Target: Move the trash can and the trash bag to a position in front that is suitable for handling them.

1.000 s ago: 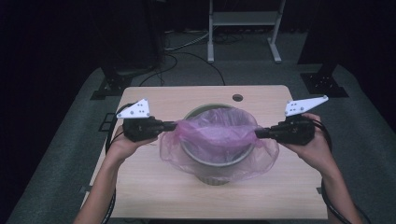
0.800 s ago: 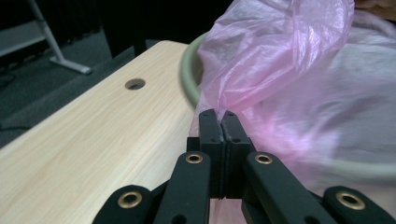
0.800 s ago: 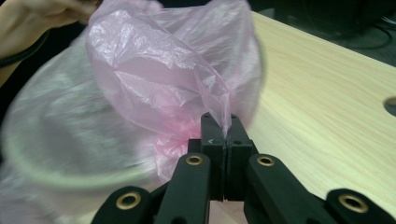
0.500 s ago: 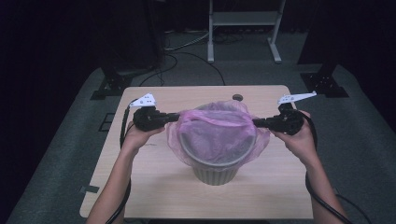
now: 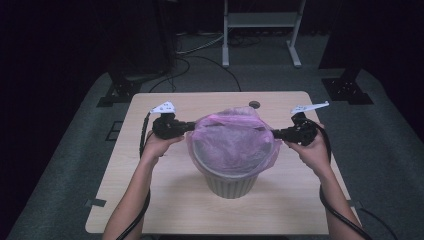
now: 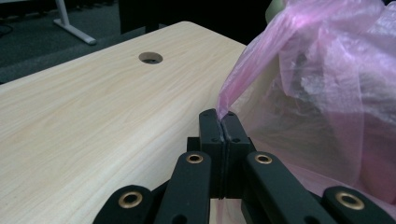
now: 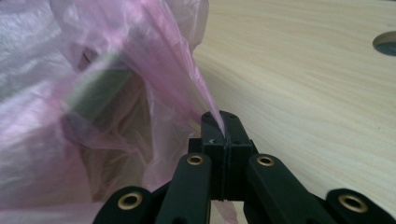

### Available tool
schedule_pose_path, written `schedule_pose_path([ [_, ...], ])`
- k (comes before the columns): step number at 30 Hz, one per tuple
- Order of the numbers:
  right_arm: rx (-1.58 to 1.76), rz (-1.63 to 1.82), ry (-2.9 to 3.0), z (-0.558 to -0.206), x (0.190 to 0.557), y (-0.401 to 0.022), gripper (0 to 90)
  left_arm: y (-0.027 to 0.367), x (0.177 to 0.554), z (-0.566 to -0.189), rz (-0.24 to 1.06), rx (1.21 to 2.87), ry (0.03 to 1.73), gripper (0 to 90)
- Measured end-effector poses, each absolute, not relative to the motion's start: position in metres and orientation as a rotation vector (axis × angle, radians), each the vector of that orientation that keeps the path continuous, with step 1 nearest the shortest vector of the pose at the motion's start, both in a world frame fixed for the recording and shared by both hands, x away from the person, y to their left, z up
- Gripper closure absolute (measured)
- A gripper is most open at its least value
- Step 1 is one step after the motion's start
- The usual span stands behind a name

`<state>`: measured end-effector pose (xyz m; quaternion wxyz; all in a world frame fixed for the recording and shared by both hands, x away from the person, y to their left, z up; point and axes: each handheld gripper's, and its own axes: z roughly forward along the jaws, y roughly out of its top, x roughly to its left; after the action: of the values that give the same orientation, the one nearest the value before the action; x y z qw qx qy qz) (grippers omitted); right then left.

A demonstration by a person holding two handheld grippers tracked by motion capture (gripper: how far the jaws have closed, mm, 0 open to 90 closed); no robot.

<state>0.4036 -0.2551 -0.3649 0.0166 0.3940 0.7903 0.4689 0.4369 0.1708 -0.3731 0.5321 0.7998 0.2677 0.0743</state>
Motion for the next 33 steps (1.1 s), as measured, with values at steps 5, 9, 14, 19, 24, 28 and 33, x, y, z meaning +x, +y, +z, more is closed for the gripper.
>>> schedule_pose_path([
  [5,1.238,1.438,2.475,-0.373,0.406,-0.252,90.0,0.168,0.441,-0.378,0.166,1.914,0.65,89.9],
  [9,1.242,1.421,2.492,-0.376,0.406,-0.25,90.0,0.166,0.441,-0.383,0.156,1.922,0.656,89.9],
  [14,1.25,1.409,2.503,-0.379,0.406,-0.25,90.0,0.164,0.441,-0.386,0.154,1.928,0.659,89.9],
  [19,1.262,1.354,2.531,-0.385,0.407,-0.245,90.0,0.16,0.442,-0.392,0.171,1.988,0.689,89.9],
  [24,1.302,1.349,2.537,-0.401,0.405,-0.253,90.0,0.177,0.44,-0.406,0.147,1.974,0.733,89.8],
  [28,1.283,1.421,2.506,-0.4,0.4,-0.263,89.7,0.187,0.434,-0.407,0.143,1.952,0.72,89.7],
  [33,1.215,1.506,2.481,-0.39,0.392,-0.268,87.4,0.188,0.428,-0.4,0.139,1.952,0.684,85.9],
])
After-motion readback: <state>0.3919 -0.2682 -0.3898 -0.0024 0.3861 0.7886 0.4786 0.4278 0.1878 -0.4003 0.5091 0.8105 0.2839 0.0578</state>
